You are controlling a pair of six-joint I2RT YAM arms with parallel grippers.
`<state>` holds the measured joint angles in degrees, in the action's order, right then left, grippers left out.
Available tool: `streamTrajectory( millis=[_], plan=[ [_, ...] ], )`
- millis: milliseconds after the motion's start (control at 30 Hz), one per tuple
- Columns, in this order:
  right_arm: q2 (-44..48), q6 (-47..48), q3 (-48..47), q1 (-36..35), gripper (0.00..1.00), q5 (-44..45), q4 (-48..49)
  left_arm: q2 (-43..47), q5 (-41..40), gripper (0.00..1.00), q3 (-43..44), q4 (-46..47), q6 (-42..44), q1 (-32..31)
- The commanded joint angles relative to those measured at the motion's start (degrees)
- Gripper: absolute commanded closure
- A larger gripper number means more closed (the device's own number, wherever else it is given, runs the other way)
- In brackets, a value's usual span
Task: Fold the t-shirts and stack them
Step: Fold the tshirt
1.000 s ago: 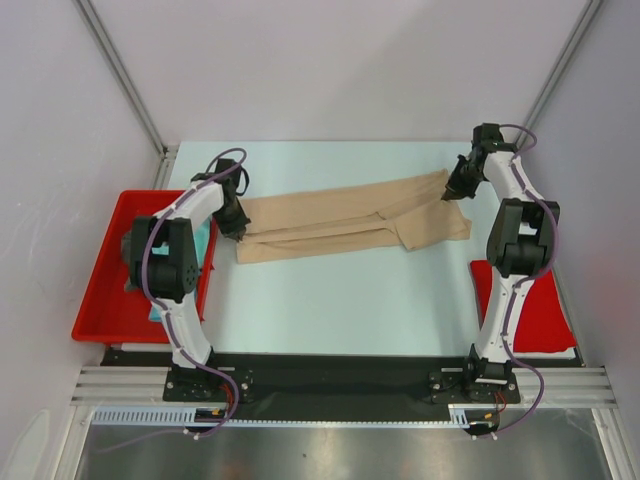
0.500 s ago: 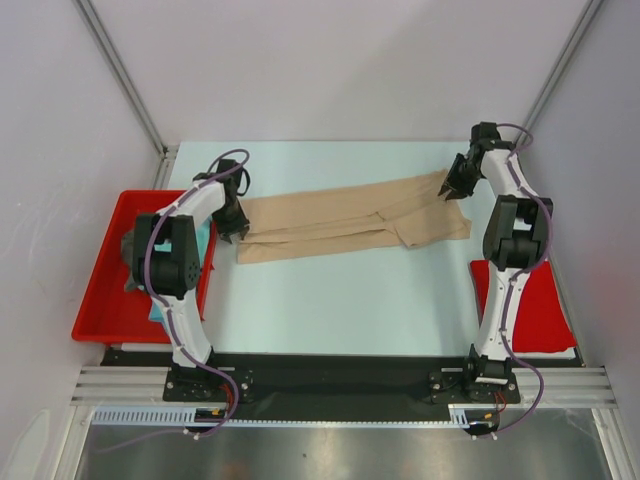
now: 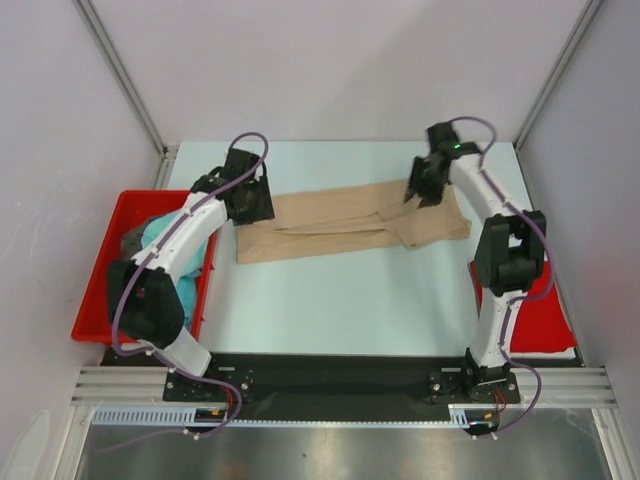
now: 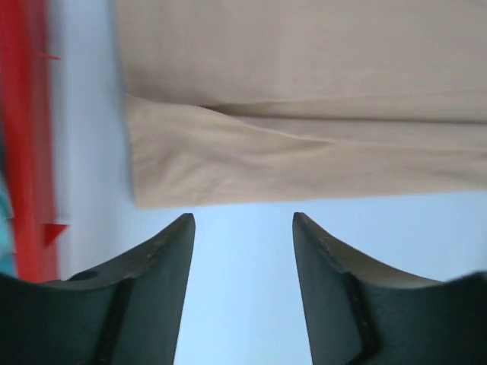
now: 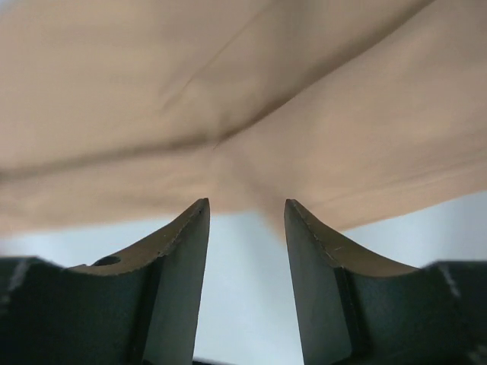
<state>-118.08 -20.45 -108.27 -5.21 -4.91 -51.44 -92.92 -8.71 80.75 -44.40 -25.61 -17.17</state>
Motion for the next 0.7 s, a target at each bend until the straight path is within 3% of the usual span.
streamTrajectory(
  millis=[0,100,133,167,267,667],
  plan=[
    [7.2,-5.6,10.9,-8.7,0.51,-2.7,7.7,-1.0,10.6,0.44,-5.3,5.0,0.3,-0.4],
    [9.1,-7.8,17.7,-12.2,0.66,-3.7,12.2,-4.7,18.0,0.57,-6.8,9.1,0.6,-0.6],
    [9.0,-8.8,19.8,-12.5,0.71,-3.6,13.6,-7.3,18.7,0.65,-6.8,9.6,0.2,-0.6],
    [9.0,-9.2,20.6,-12.9,0.83,-3.8,14.6,-8.6,19.3,0.68,-6.9,9.9,-0.1,-0.7],
    [7.3,-9.0,21.4,-14.0,0.95,-4.2,16.0,-12.0,17.7,0.77,-5.8,10.0,-0.1,-0.7],
    [1.3,-9.0,18.8,-15.9,0.97,-2.7,18.1,-16.8,11.3,0.79,-3.7,8.2,0.2,-0.6]
  ],
)
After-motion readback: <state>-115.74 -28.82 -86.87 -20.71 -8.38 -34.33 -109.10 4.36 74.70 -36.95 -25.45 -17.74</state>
